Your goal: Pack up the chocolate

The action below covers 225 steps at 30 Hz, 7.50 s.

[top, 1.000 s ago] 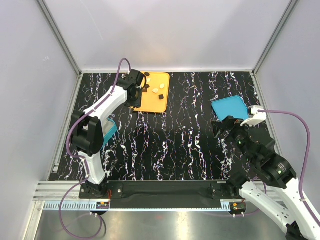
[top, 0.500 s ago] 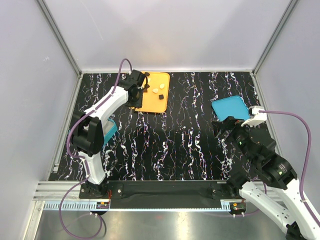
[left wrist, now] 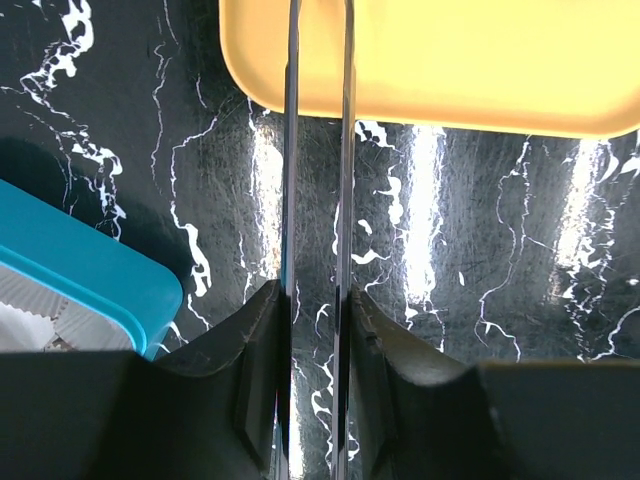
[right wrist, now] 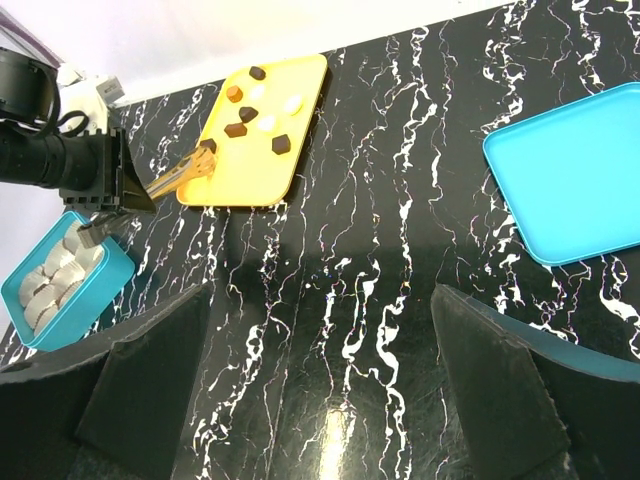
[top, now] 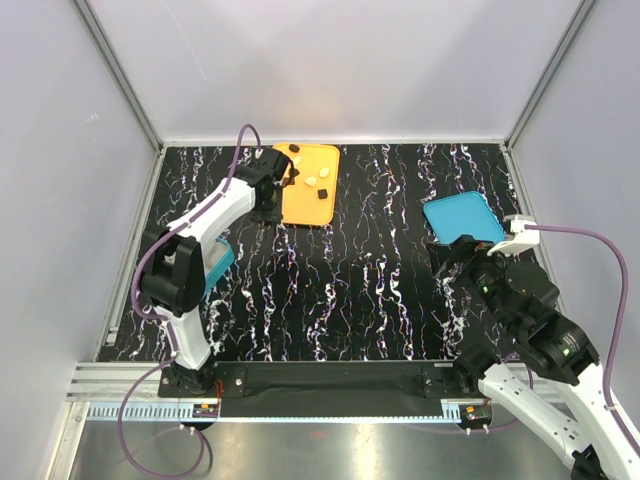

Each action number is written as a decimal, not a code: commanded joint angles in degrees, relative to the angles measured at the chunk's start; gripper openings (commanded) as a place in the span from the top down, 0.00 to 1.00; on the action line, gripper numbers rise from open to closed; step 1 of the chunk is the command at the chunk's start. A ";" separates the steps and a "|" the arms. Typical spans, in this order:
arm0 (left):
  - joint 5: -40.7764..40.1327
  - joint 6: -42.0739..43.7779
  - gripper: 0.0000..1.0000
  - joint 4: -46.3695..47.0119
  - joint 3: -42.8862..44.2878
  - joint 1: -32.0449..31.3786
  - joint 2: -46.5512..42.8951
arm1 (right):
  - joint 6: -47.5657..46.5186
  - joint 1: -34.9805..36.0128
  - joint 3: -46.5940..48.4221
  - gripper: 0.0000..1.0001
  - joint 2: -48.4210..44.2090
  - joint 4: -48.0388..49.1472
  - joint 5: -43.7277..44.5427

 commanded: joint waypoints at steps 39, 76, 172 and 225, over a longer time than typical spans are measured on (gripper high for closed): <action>-8.36 -22.48 0.71 -32.84 -17.11 10.78 -47.44 | -2.25 0.36 0.19 0.00 -8.20 -1.30 -13.50; -10.65 -18.97 0.65 -27.84 -26.60 18.25 -44.28 | -3.49 0.44 1.16 0.00 -11.28 -3.50 -12.36; 2.27 0.19 0.52 15.58 5.75 -8.90 2.30 | 4.07 0.44 9.42 0.00 14.74 -3.15 -4.97; 1.74 0.90 0.69 4.96 9.00 -9.87 -0.76 | 4.42 0.36 7.58 0.00 8.85 -3.15 -4.70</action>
